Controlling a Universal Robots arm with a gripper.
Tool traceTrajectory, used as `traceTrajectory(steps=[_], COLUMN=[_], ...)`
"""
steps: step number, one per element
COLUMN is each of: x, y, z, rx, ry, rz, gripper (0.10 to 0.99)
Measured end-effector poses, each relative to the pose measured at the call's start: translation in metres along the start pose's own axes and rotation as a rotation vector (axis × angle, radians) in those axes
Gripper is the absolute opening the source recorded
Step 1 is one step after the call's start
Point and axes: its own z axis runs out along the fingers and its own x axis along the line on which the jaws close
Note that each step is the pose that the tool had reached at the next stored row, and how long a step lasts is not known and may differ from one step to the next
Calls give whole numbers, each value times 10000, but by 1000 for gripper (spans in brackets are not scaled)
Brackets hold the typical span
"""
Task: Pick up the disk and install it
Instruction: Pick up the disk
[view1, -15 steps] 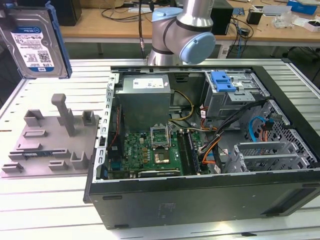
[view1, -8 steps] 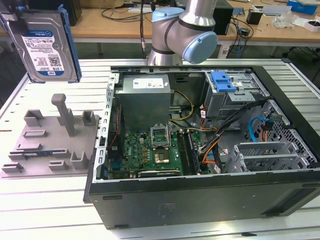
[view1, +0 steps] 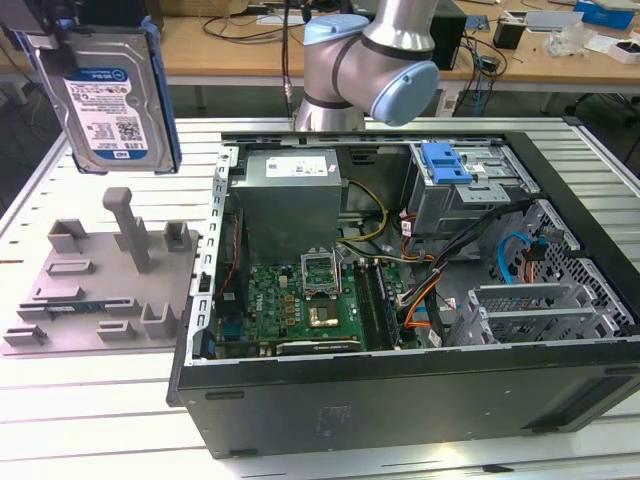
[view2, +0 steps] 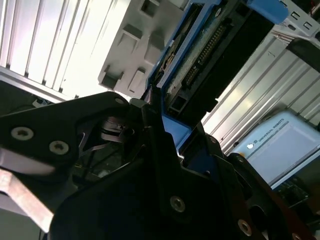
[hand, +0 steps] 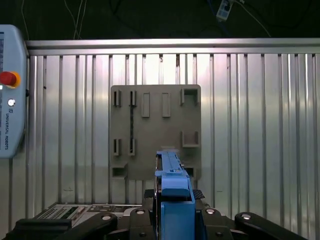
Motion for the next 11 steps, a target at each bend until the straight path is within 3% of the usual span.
traceTrajectory(steps=[5,11], x=[83,173], y=[-163,-426], z=[-6,-24], rx=[-48,-105], ry=[0,0], rz=[-5,-11], gripper=[369,369])
